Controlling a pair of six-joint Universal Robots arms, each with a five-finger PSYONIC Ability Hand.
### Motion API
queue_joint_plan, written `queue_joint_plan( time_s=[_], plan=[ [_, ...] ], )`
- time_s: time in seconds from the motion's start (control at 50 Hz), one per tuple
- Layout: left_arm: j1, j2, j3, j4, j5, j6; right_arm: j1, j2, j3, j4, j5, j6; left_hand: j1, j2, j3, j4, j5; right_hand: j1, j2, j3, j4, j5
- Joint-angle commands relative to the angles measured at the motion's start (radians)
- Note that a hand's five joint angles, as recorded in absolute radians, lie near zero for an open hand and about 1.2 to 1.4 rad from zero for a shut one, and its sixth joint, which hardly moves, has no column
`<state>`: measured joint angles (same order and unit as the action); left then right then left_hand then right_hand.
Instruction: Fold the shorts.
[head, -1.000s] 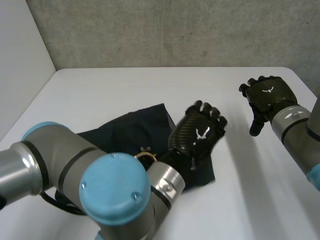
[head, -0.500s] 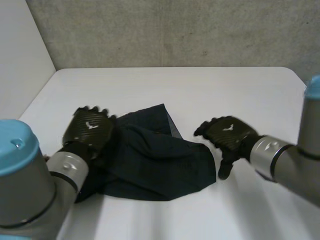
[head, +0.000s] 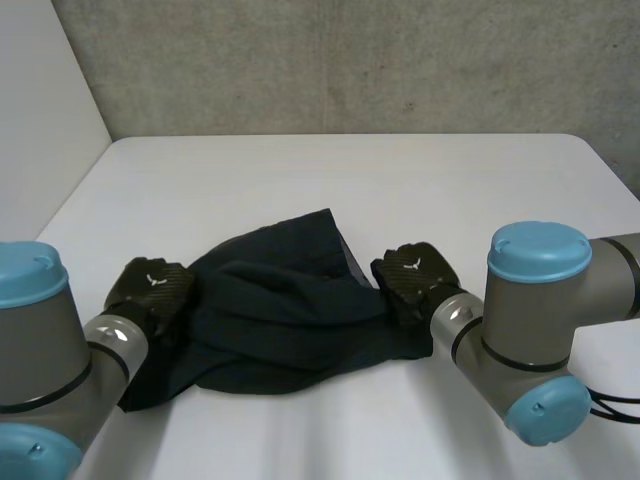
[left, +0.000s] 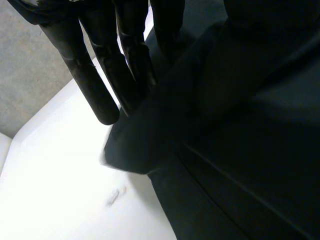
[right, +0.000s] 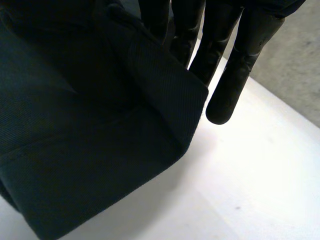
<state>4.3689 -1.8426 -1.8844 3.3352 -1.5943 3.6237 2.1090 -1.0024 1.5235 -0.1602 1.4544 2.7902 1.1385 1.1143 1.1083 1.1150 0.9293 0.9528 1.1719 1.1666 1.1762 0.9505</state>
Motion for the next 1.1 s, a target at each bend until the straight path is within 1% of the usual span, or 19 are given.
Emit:
queue_joint_plan(
  time_s=[0.02,0.06,0.08,0.1,0.16,0.18,0.24,0.32,0.44,0.54,0.68,0.7,0.8,0.82,0.96,0.98,1.04,1.06,1.1],
  plan=[
    [-0.04,0.026,0.06,0.015,-0.003,0.001,-0.009,-0.114,-0.006,0.017,0.014,-0.006,0.258,0.282,0.288,0.281,0.292,0.443,0.224,0.23,0.22,0.271],
    [-0.051,0.098,0.074,0.015,-0.007,0.001,-0.011,-0.194,-0.014,0.025,0.014,-0.006,0.258,0.282,0.288,0.281,0.292,0.443,0.224,0.23,0.22,0.271],
    [-0.052,0.179,0.088,0.015,-0.009,0.0,-0.011,-0.224,-0.017,0.028,0.015,-0.009,0.258,0.282,0.288,0.281,0.292,0.443,0.224,0.23,0.22,0.271],
    [-0.048,0.257,0.103,0.017,-0.007,0.001,-0.011,-0.298,-0.032,0.039,0.015,-0.015,0.258,0.282,0.288,0.281,0.292,0.443,0.224,0.23,0.22,0.271],
    [-0.045,0.367,0.139,0.015,-0.007,0.006,-0.011,-0.408,-0.078,0.073,0.015,-0.043,0.258,0.282,0.288,0.281,0.292,0.443,0.224,0.23,0.22,0.271],
    [-0.042,0.44,0.174,0.007,-0.006,0.006,-0.012,-0.433,-0.095,0.085,0.015,-0.05,0.258,0.282,0.288,0.281,0.292,0.443,0.224,0.23,0.22,0.271],
    [-0.037,0.537,0.24,-0.025,-0.004,0.007,-0.014,-0.492,-0.183,0.145,0.017,-0.07,0.258,0.282,0.288,0.281,0.292,0.443,0.224,0.23,0.22,0.271],
    [-0.032,0.594,0.348,-0.101,-0.004,0.004,-0.02,-0.515,-0.29,0.215,0.017,-0.077,0.258,0.282,0.288,0.281,0.292,0.443,0.224,0.23,0.22,0.271],
    [-0.035,0.608,0.464,-0.21,-0.012,0.001,-0.02,-0.525,-0.405,0.342,0.012,-0.084,0.258,0.282,0.288,0.281,0.292,0.443,0.224,0.23,0.22,0.271],
    [-0.035,0.657,0.499,-0.299,-0.013,-0.013,-0.027,-0.605,-0.436,0.477,0.009,-0.118,0.258,0.282,0.288,0.281,0.292,0.443,0.224,0.23,0.22,0.271],
    [-0.043,0.717,0.522,-0.382,-0.009,-0.071,-0.057,-0.712,-0.476,0.531,0.026,-0.133,0.258,0.282,0.288,0.281,0.292,0.443,0.224,0.23,0.22,0.271],
    [-0.025,0.636,0.691,-0.393,-0.015,-0.111,-0.109,-0.705,-0.552,0.534,0.047,-0.124,0.258,0.282,0.288,0.281,0.292,0.443,0.224,0.23,0.22,0.271],
    [-0.02,0.487,0.735,-0.393,-0.015,-0.111,-0.121,-0.578,-0.54,0.537,0.049,-0.124,0.258,0.282,0.288,0.281,0.292,0.443,0.224,0.23,0.22,0.271],
    [-0.02,0.459,0.735,-0.391,-0.012,-0.111,-0.121,-0.527,-0.531,0.541,0.046,-0.124,0.258,0.282,0.288,0.281,0.292,0.443,0.224,0.23,0.22,0.271],
    [-0.02,0.143,0.751,-0.361,-0.006,-0.102,-0.118,-0.297,-0.537,0.527,0.044,-0.126,0.258,0.282,0.288,0.281,0.292,0.443,0.224,0.23,0.22,0.271],
    [-0.022,0.102,0.763,-0.347,-0.007,-0.102,-0.112,-0.241,-0.549,0.509,0.044,-0.129,0.258,0.282,0.288,0.281,0.292,0.443,0.224,0.23,0.22,0.271],
    [-0.022,-0.073,0.83,-0.289,-0.016,-0.102,-0.11,-0.15,-0.581,0.45,0.049,-0.121,0.258,0.282,0.288,0.281,0.292,0.443,0.224,0.23,0.22,0.271],
    [-0.022,-0.117,0.855,-0.277,-0.019,-0.1,-0.107,-0.09,-0.597,0.397,0.053,-0.123,0.258,0.282,0.288,0.281,0.292,0.443,0.224,0.23,0.22,0.271],
    [-0.026,-0.248,0.942,-0.252,-0.038,-0.089,-0.107,-0.035,-0.608,0.337,0.064,-0.124,0.258,0.282,0.288,0.281,0.292,0.443,0.224,0.23,0.22,0.271]
  ],
)
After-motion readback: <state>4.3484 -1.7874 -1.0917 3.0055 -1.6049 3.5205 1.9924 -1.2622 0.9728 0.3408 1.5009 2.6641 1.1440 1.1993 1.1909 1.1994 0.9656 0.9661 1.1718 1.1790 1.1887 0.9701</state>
